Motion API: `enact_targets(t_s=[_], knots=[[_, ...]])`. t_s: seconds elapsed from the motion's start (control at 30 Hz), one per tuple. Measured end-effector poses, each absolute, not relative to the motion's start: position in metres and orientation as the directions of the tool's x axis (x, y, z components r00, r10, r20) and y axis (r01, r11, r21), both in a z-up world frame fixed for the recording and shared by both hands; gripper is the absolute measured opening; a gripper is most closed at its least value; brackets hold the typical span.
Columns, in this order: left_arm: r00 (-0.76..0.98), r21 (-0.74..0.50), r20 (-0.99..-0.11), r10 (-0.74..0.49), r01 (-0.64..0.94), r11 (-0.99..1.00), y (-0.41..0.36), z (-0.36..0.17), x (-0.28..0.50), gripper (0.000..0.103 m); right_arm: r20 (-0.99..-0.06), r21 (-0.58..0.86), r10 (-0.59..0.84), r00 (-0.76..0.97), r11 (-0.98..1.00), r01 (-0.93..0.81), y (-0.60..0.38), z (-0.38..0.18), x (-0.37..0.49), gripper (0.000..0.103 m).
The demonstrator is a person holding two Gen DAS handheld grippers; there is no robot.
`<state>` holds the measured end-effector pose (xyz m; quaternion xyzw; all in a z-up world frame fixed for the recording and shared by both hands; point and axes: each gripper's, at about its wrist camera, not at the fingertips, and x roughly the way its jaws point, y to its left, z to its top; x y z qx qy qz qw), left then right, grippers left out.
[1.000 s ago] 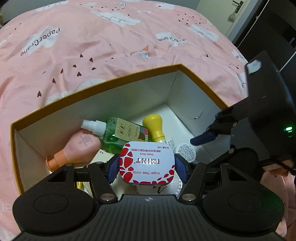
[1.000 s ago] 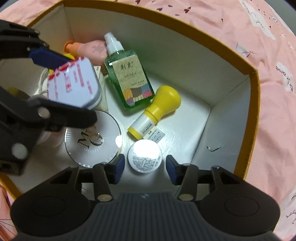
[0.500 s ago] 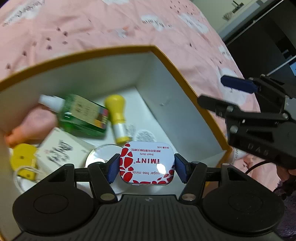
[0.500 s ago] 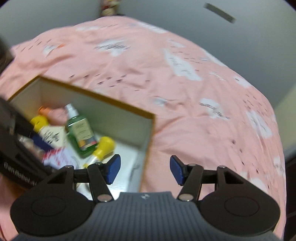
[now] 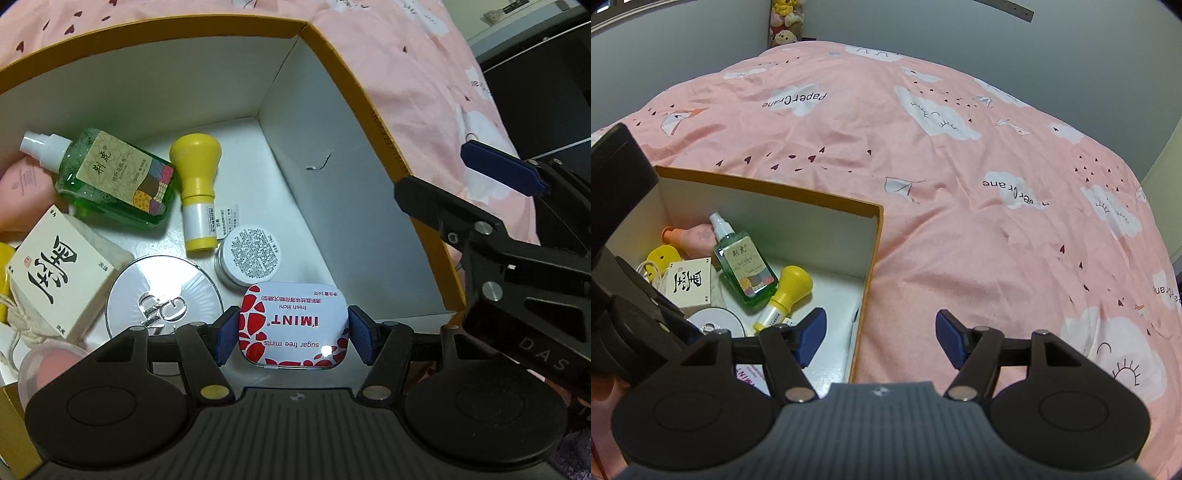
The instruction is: Organize rigid objects
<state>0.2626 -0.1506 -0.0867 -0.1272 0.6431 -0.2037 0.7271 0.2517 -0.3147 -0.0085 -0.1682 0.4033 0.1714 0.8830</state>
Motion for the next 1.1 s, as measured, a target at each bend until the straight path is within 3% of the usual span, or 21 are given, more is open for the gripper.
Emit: enact_targets(t_s=[0.23,0.37,0.6,0.77,0.87,1.0,1.1], knots=[[0.026,-0.438,-0.896,-0.444,0.123,0.891,-0.159,-0.092,0.269,0.075,-0.765,-0.141,0.177,0.619,0.892,-0.429,-0.319,-0.01,0.251,0.066],[0.015,-0.437,-0.897,-0.443,0.138,0.889,-0.163,-0.092,0.271,0.085,-0.763,-0.129,0.181,0.62,0.898,-0.421,-0.321,-0.01,0.25,0.066],[0.069,-0.421,-0.899,-0.433,0.14,0.896,-0.151,-0.081,0.261,0.086,-0.763,-0.122,0.187,0.619,0.898,-0.423,-0.322,-0.008,0.247,0.066],[0.197,-0.405,-0.876,-0.44,0.194,0.894,-0.132,-0.05,0.239,0.084,-0.755,-0.125,0.197,0.625,0.893,-0.433,-0.317,0.0,0.239,0.07],[0.338,-0.335,-0.848,-0.409,0.257,0.906,-0.121,-0.022,0.22,0.083,-0.744,-0.116,0.205,0.636,0.898,-0.425,-0.313,0.008,0.233,0.073],[0.529,-0.255,-0.737,-0.421,0.359,0.898,-0.104,0.015,0.188,0.083,-0.728,-0.076,0.234,0.644,0.906,-0.416,-0.307,0.023,0.224,0.082],[0.646,-0.201,-0.659,-0.386,0.343,0.918,-0.085,0.04,0.17,0.083,-0.711,-0.066,0.264,0.652,0.898,-0.436,-0.296,0.033,0.209,0.085]])
